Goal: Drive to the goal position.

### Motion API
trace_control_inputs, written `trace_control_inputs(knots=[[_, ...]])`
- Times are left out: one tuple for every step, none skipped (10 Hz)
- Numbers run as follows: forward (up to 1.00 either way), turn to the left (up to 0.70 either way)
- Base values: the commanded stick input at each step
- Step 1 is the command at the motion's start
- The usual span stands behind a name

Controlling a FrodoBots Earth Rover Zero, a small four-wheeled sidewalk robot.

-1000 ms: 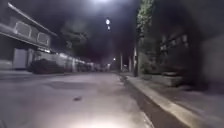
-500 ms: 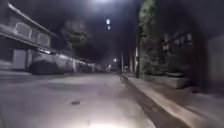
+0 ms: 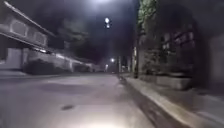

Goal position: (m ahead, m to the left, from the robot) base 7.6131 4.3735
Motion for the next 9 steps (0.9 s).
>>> trace_control_inputs(knots=[[0.50, 0.00], [0.50, 0.00], [0.50, 0.00], [0.50, 0.00], [0.50, 0.00], [0.50, 0.00], [0.50, 0.00], [0.50, 0.00], [0.50, 0.00]])
